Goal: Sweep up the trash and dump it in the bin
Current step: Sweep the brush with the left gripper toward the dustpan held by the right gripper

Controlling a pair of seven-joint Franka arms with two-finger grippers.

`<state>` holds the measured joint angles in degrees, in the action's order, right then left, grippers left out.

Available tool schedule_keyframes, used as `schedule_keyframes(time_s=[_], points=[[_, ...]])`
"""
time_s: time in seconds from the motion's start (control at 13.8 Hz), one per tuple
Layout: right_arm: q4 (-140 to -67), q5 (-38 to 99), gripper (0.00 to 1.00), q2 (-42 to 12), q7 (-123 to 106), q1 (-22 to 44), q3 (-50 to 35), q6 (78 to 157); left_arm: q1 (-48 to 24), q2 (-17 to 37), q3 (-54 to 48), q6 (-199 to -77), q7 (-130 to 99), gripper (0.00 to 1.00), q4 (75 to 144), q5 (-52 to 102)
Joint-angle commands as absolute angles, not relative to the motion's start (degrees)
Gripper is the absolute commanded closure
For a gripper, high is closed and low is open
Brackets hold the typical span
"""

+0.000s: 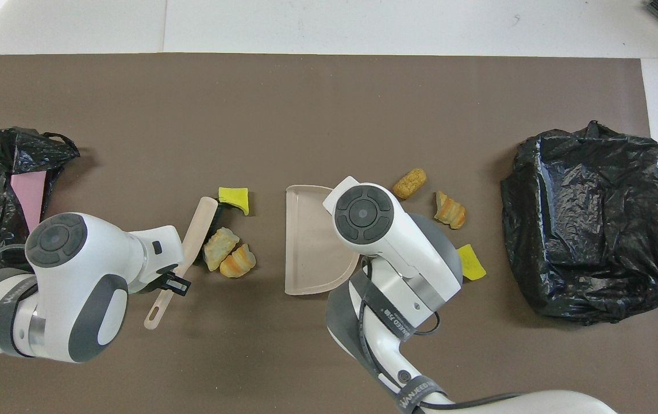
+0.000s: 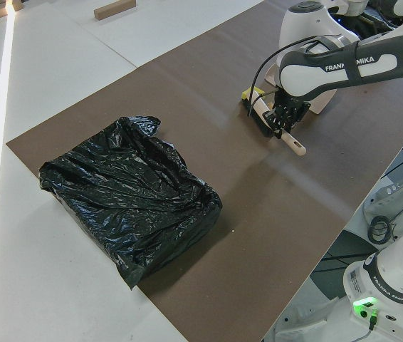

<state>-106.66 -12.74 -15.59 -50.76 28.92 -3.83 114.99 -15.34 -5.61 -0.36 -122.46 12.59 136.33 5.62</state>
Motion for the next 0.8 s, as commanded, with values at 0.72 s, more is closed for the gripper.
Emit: schedule_keyframes(time_s=[0.72], points=[[-110.6,-14.1,1.0,-14.1,-54.1,29.7,-4.1,116.5,-24.9,-7.7,-0.2,-120.1,-12.9,1.0,138.8,12.8]])
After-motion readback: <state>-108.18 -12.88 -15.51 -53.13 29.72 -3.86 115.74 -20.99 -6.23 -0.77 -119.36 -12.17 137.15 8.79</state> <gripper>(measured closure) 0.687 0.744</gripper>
